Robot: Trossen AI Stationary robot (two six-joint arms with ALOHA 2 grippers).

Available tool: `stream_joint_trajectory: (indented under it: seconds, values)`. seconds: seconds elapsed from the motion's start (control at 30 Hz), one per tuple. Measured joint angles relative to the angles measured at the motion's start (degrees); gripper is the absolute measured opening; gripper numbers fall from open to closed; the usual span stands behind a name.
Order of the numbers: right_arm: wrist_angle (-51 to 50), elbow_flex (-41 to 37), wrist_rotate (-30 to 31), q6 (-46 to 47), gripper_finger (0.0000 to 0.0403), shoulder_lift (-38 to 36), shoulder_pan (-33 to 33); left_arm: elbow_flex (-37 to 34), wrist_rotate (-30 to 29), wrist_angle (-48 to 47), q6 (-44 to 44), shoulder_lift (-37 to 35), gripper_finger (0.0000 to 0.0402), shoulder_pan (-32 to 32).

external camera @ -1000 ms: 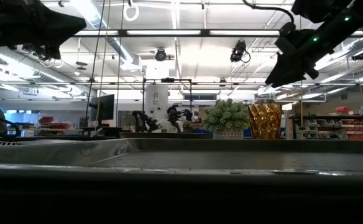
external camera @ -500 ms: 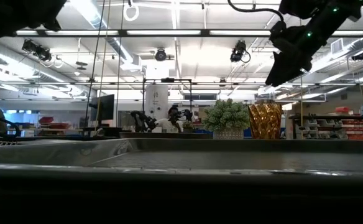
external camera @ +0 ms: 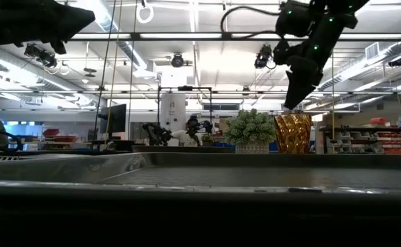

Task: Pick and place plate/cup/fork/spoon on tray
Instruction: Put the orange cup on the top right corner of the black tray

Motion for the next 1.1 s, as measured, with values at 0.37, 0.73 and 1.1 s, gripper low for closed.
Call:
stream_joint_trajectory:
  seconds: [0.37, 0.73, 1.1]
  values:
    - [-7.83, 4.4, 0.79, -5.58, 0.0211, 5.2, -0.68, 0.11, -0.07, 0.08, -0.48, 0.0, 0.0052, 0.04]
    - [-7.05, 4.36, -3.06, -10.84, 0.0159, 6.63, -4.66, 0.2, -0.06, 0.06, -0.25, 0.0, 0.0052, 0.04]
    - [-7.45, 4.32, -4.67, -11.95, 0.01, 7.04, -4.97, 0.22, -0.07, -1.01, -0.19, -0.02, 0.0052, 0.04]
